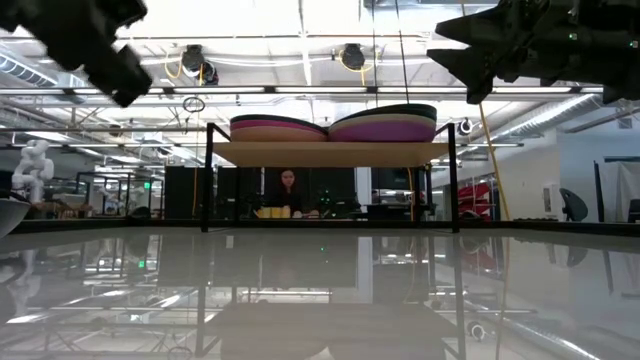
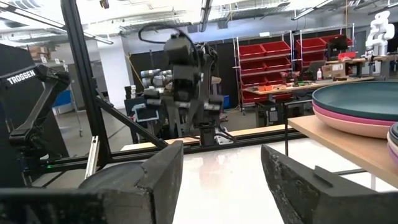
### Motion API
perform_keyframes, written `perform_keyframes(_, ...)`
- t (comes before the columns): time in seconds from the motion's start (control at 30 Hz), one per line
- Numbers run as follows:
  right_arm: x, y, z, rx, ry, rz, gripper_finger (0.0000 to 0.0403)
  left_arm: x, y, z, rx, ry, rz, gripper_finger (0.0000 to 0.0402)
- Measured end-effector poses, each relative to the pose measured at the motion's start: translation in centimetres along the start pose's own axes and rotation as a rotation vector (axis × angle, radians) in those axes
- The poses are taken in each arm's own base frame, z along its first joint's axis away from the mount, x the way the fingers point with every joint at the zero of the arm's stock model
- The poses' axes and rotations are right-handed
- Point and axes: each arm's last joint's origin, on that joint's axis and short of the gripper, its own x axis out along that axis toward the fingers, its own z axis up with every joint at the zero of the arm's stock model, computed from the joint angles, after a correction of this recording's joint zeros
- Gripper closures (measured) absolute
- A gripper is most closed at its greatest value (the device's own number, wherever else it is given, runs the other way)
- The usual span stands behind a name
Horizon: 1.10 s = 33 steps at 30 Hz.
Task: Place and stack plates onto a shelf
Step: Stack the black plate on top of the dark green plate on top of the shelf
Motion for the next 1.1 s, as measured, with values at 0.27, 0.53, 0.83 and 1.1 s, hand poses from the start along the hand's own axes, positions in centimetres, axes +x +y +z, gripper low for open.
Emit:
perform_keyframes(0.27,0.0,0.0,0.0,0.001,-0.003,0.000,0.0206,1.3,-0.5,-3.0,-0.069,0.048,-0.035,0.0275)
perform_keyframes(0.53,0.0,0.0,0.2,0.014,-0.023,0.003,0.0206,1.9,-0.4,-3.6,-0.054,0.008,-0.063,0.0274)
perform_keyframes(0.83,0.0,0.0,0.1,0.007,-0.013,0.004,0.0206,3.4,-0.3,-3.2,0.054,-0.036,0.019,0.0274)
perform_keyframes(1.1,0.0,0.0,0.1,0.007,-0.004,0.003,0.0206,5.5,-0.1,-3.9,0.079,0.044,0.038,0.0212)
